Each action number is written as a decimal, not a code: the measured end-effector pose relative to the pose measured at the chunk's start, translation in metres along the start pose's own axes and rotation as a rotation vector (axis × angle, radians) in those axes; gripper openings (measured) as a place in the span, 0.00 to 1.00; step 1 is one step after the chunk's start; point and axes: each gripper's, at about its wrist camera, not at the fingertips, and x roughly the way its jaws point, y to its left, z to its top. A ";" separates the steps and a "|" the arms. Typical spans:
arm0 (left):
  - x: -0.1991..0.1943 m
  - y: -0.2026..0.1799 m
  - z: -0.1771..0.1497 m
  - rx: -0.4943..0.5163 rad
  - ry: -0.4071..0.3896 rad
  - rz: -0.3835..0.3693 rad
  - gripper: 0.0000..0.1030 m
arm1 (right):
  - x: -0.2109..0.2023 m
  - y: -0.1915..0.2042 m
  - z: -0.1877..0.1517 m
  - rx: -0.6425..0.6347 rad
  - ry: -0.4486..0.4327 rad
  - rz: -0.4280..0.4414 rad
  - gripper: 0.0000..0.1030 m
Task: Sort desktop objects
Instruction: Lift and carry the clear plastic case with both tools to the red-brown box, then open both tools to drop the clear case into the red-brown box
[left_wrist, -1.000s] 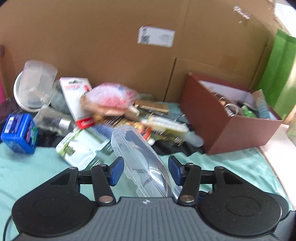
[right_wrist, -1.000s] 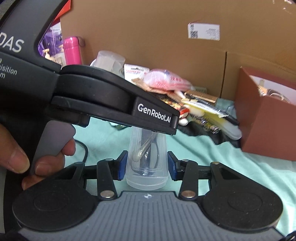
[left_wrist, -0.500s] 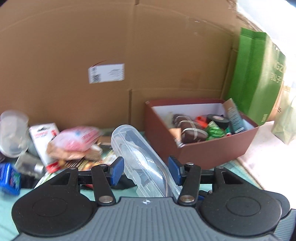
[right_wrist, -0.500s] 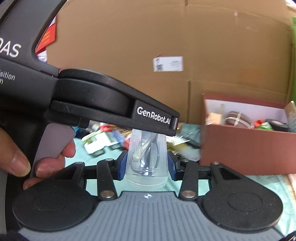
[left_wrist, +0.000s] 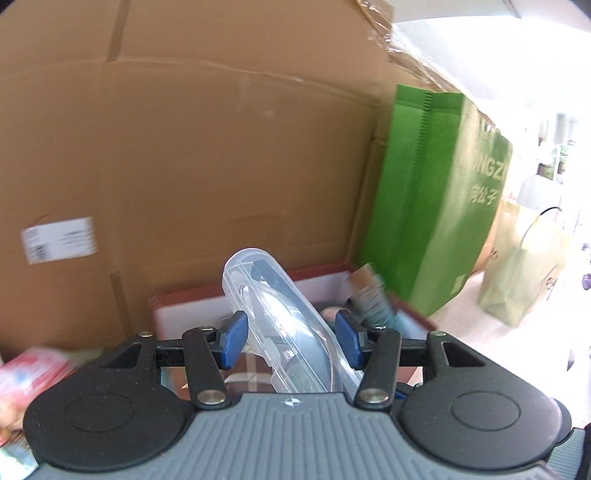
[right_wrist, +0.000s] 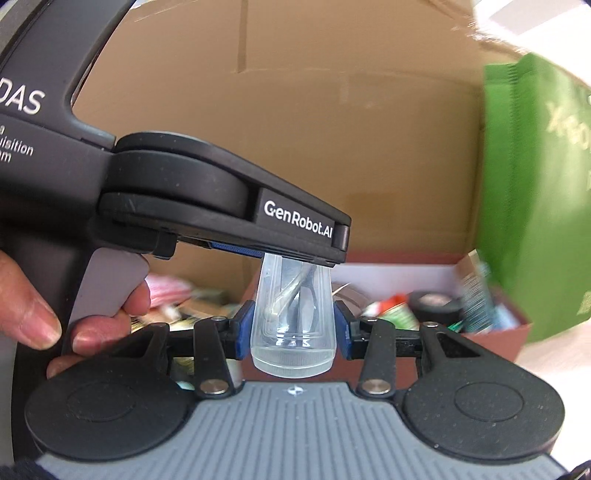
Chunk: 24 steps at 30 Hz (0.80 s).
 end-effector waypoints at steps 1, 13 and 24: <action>0.009 -0.003 0.003 -0.004 0.002 -0.014 0.53 | 0.003 -0.008 0.002 -0.001 -0.001 -0.015 0.42; 0.116 -0.016 0.013 -0.114 0.086 -0.162 0.53 | 0.056 -0.082 0.000 0.006 0.043 -0.136 0.42; 0.152 -0.023 0.007 -0.128 0.128 -0.243 0.88 | 0.090 -0.106 -0.018 -0.073 0.053 -0.273 0.53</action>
